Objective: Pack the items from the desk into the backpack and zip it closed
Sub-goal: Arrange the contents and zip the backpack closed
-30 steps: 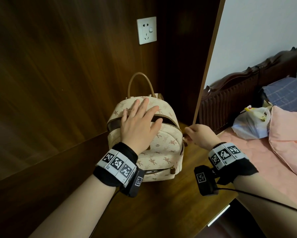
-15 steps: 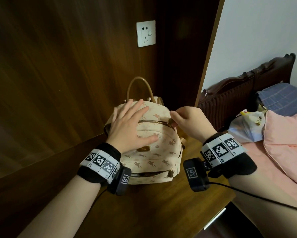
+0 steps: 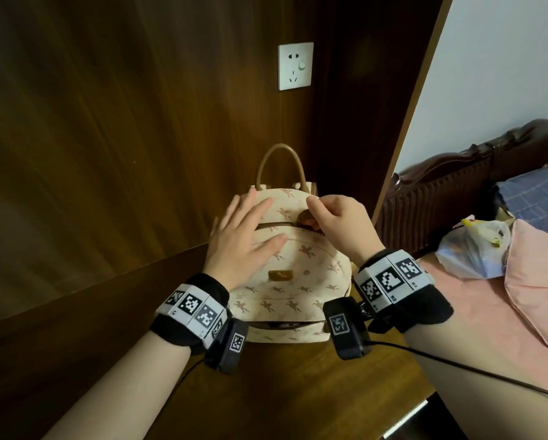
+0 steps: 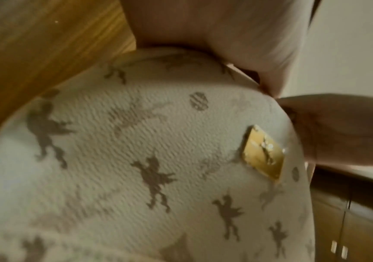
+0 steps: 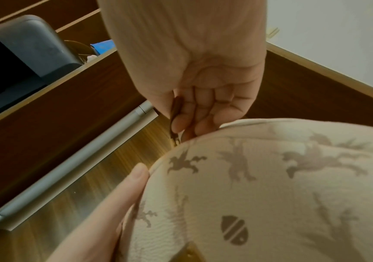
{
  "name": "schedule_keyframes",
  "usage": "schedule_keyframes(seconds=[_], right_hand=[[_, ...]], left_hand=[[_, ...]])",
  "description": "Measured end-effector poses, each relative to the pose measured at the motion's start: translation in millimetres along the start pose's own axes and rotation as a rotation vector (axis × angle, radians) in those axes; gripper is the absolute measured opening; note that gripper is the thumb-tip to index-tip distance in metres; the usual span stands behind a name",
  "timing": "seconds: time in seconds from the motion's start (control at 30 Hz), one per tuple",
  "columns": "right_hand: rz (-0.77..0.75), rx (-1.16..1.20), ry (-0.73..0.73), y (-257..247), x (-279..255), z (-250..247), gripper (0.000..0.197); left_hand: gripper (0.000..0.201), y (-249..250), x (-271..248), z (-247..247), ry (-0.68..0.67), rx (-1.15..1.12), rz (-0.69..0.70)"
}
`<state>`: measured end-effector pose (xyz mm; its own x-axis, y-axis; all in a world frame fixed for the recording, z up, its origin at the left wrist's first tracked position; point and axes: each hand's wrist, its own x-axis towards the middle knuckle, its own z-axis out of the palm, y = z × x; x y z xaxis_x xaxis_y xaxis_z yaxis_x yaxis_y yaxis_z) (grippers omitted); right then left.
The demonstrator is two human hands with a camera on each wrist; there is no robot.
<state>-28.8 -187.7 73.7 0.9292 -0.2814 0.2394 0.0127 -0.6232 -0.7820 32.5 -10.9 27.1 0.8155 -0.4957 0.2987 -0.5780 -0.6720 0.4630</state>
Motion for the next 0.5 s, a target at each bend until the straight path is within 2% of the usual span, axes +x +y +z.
schedule_keyframes(seconds=[0.17, 0.3, 0.5], right_hand=[[-0.044, 0.016, 0.045, -6, 4, 10, 0.036], [-0.096, -0.023, 0.055, -9, 5, 21, 0.038], [-0.135, 0.010, 0.037, 0, 3, 25, 0.039]], left_hand=[[0.083, 1, 6, -2, -0.057, 0.005, 0.001], [0.077, 0, 5, -1, -0.051, 0.007, 0.006], [0.085, -2, 5, 1, -0.046, -0.003, 0.019]])
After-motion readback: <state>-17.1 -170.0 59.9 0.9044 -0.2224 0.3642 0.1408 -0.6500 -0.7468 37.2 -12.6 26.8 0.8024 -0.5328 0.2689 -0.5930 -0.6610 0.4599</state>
